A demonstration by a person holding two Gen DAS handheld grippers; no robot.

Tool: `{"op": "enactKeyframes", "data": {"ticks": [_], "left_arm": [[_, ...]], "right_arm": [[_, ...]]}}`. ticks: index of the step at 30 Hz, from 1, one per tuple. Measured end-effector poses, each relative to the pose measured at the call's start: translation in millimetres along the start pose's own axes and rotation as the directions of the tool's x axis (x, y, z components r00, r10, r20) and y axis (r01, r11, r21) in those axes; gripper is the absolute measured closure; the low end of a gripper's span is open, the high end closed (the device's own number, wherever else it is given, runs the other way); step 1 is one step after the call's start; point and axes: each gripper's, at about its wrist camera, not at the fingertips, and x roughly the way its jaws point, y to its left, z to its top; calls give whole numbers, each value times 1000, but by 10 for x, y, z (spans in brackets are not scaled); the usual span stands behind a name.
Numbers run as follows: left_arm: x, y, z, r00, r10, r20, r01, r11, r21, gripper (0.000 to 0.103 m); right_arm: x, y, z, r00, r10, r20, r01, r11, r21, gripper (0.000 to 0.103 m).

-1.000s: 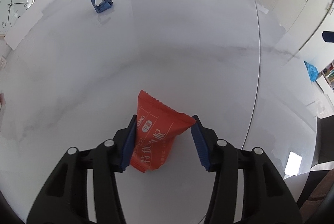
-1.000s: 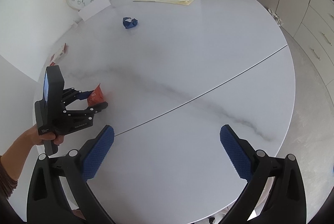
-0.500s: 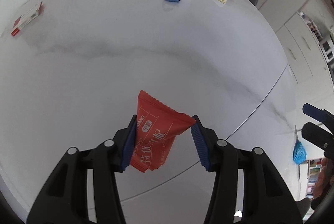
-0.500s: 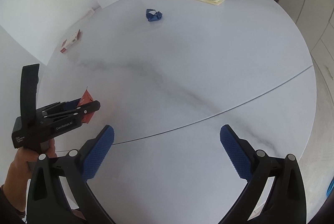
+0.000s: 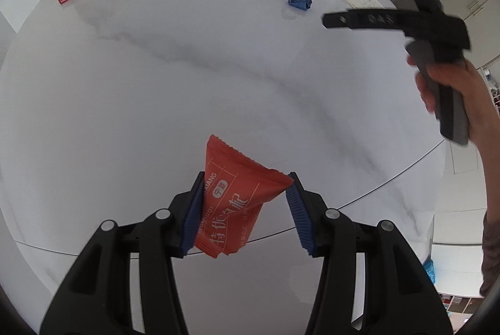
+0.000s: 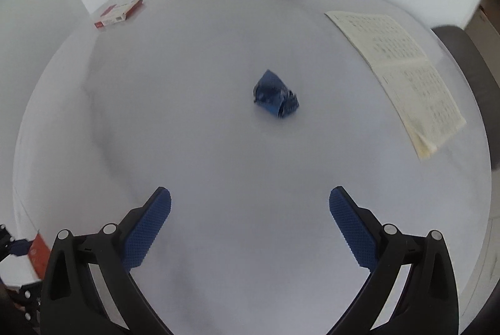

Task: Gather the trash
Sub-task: 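Move the right gripper toward the blue crumpled wrapper while the left holds the red bag, then grasp the blue wrapper with the right gripper and carry both items toward the bin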

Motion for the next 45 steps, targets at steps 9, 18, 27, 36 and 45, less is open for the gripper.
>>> {"op": "enactKeyframes", "data": {"ticks": [9, 18, 27, 36, 45], "left_arm": [[130, -179, 62, 999, 17, -28, -19, 998, -57, 53], [117, -254, 162, 999, 42, -20, -42, 998, -43, 53], [-71, -260, 63, 999, 33, 5, -34, 999, 43, 53], [-289, -383, -416, 999, -32, 13, 30, 987, 161, 53], [-376, -778, -1255, 986, -133, -105, 168, 846, 505, 53]], "right_arm": [[686, -156, 685, 997, -10, -77, 1, 994, -111, 10], [786, -260, 717, 995, 41, -92, -46, 997, -57, 75], [154, -386, 271, 998, 69, -3, -68, 996, 59, 75], [-924, 82, -1321, 990, 108, 94, -127, 962, 240, 75], [-1688, 783, -3717, 998, -35, 59, -13, 743, 669, 74]]}}
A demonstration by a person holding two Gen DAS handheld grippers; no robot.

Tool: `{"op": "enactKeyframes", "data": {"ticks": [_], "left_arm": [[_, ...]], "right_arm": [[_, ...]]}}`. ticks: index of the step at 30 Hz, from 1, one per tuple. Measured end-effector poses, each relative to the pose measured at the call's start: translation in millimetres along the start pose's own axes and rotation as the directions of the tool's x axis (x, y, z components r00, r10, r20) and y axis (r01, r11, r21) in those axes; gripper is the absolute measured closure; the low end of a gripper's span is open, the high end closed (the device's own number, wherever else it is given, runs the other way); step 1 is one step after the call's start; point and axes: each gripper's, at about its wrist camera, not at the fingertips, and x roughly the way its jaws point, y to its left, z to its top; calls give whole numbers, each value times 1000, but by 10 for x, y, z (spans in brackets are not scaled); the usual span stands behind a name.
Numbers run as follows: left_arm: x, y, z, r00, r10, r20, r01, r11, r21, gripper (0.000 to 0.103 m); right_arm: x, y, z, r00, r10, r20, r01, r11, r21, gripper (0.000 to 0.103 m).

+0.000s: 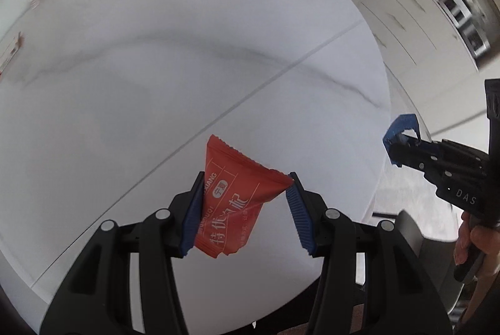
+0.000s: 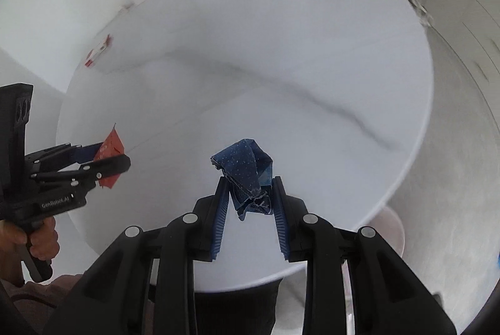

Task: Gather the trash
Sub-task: 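Grasp the blue wrapper with the right gripper and carry both items toward the bin, then open the left gripper over the bin to drop the red bag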

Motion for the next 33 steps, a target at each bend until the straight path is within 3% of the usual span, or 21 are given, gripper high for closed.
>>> {"op": "enactKeyframes", "data": {"ticks": [4, 10, 18, 25, 33], "left_arm": [[8, -326, -267, 998, -52, -26, 55, 989, 137, 53], [38, -727, -526, 991, -109, -80, 126, 962, 244, 53], [45, -1107, -558, 994, -81, -68, 98, 950, 296, 53], [261, -1601, -554, 996, -49, -80, 68, 964, 257, 53], [405, -2177, -610, 997, -3, -78, 22, 969, 244, 53]], "right_arm": [[-255, -261, -775, 998, -48, 43, 38, 975, 220, 74], [-564, -353, -1382, 988, -106, 108, 60, 932, 358, 73], [-710, -616, -1701, 986, -89, 139, 26, 916, 400, 73], [-835, -1142, -1804, 989, -42, 143, -12, 933, 359, 73], [-848, -1867, -1950, 996, 9, 89, -36, 952, 304, 73]]}}
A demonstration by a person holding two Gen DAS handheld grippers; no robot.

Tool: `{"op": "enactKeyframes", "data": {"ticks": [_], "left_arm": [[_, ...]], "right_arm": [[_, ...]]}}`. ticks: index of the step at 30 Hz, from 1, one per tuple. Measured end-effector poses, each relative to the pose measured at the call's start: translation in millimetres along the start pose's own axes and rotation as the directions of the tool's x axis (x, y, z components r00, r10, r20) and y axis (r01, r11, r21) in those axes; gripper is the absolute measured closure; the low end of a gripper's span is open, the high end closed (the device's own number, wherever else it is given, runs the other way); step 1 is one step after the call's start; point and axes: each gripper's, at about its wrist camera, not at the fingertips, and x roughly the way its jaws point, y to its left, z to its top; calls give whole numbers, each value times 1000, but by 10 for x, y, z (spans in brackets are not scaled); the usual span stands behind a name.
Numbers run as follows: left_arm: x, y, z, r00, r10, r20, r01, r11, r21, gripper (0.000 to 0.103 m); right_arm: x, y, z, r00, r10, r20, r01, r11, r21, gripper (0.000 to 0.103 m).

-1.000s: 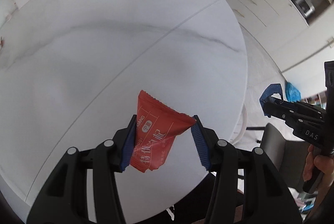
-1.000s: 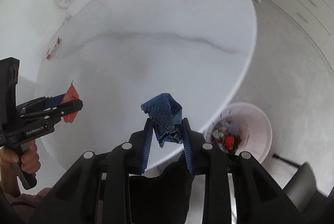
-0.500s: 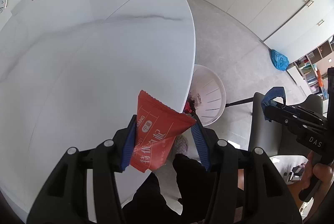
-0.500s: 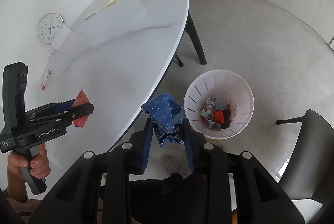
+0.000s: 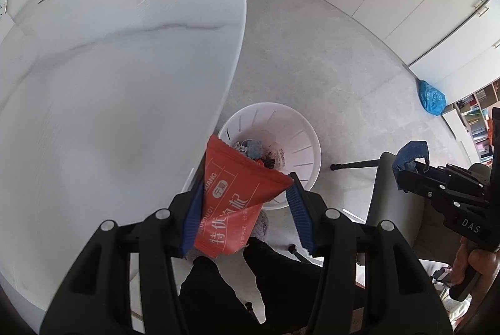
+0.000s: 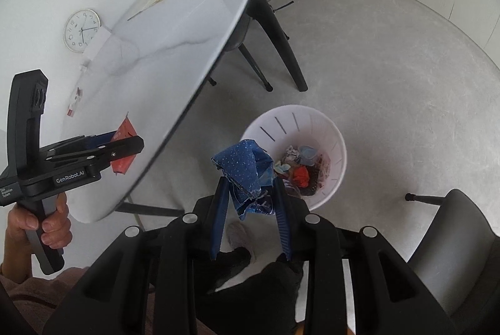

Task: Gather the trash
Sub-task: 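Open the left gripper over the bin to drop the red bag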

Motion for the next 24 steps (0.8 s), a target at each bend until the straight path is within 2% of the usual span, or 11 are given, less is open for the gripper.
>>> {"op": "enactKeyframes", "data": {"ticks": [4, 8, 11, 13, 14, 16, 20, 24], "left_arm": [[67, -225, 31, 1000, 12, -15, -11, 1000, 18, 53], [269, -417, 62, 999, 13, -30, -11, 997, 82, 53], [768, -563, 103, 997, 19, -69, -9, 990, 143, 53], [1144, -597, 118, 994, 13, -108, 4, 989, 151, 52], [1363, -589, 120, 991, 8, -137, 12, 989, 147, 49], [1759, -571, 124, 982, 11, -188, 13, 992, 125, 31], [2335, -543, 96, 962, 18, -273, 1, 998, 68, 29], [2366, -555, 67, 964, 8, -267, 1, 999, 33, 28]], "right_arm": [[-10, -277, 42, 1000, 4, -29, -4, 1000, -19, 73], [-46, -449, 68, 999, 13, -32, -14, 1000, -25, 73], [-54, -510, 42, 999, 18, -28, -19, 1000, -15, 72], [-33, -558, 26, 999, 19, -35, -19, 1000, -2, 72], [-9, -599, 42, 999, 15, -45, -15, 1000, 5, 72], [41, -654, 28, 998, 12, -62, -11, 1000, 18, 72], [205, -779, -2, 995, 4, -103, -1, 1000, 28, 72], [371, -887, 1, 991, 10, -133, -5, 999, 38, 72]]}}
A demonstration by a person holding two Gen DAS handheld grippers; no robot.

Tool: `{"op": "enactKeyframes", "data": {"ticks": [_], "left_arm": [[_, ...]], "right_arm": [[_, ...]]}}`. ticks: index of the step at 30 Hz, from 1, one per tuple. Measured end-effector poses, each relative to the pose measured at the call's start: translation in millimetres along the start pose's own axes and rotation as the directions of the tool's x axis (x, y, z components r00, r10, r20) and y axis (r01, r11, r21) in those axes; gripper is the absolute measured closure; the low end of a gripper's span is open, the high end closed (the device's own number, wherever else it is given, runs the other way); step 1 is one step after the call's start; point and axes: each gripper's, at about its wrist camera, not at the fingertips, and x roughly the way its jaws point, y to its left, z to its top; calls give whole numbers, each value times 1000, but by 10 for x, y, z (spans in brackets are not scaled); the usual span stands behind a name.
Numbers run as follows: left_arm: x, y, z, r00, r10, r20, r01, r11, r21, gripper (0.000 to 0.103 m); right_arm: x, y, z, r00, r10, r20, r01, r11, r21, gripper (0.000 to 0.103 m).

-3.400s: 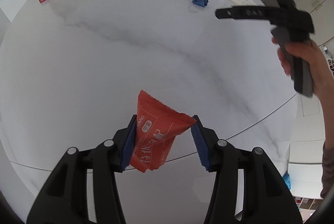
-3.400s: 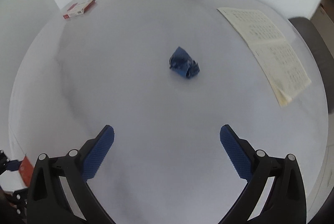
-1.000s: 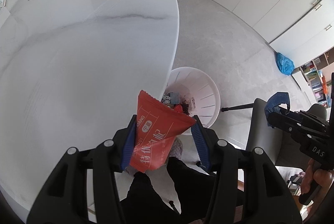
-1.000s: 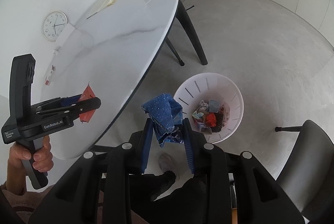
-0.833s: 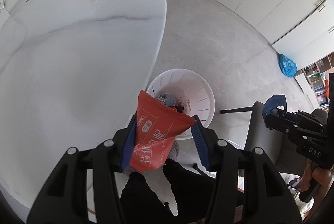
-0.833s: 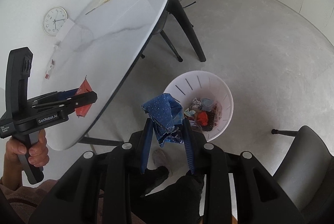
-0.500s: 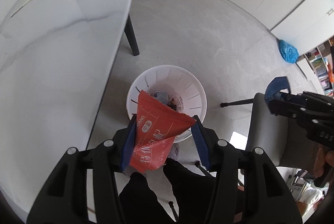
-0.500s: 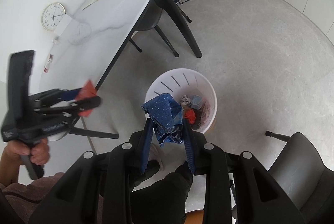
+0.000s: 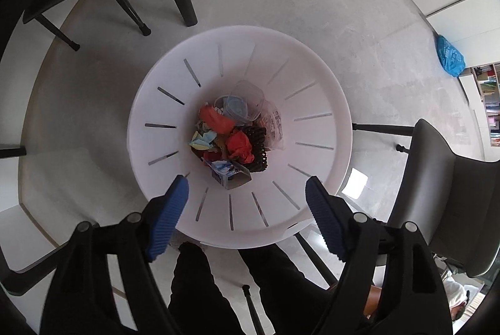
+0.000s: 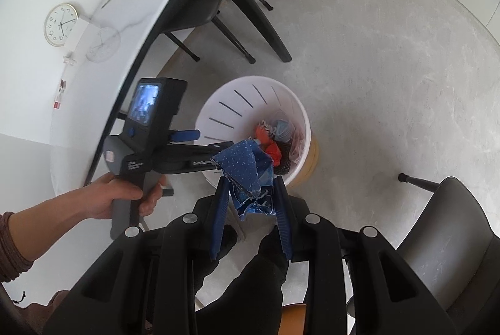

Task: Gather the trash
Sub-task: 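Open the left gripper over the bin to drop the red bag, then open the right gripper over the bin to drop the blue wrapper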

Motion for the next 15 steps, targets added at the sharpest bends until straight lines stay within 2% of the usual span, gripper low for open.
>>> {"op": "enactKeyframes", "data": {"ticks": [7, 10, 15], "left_arm": [[-579, -168, -81, 995, 4, 104, -5, 1000, 11, 17], [-842, -218, -123, 990, 12, 142, -13, 1000, 7, 16], [-1166, -258, -222, 981, 24, 192, -26, 1000, 5, 15]], "right_arm": [[279, -57, 190, 1000, -4, -10, 3, 999, -47, 72], [471, -32, 295, 999, -35, -15, 34, 995, -89, 72], [682, 13, 393, 999, -12, -40, 7, 994, -113, 72]]}}
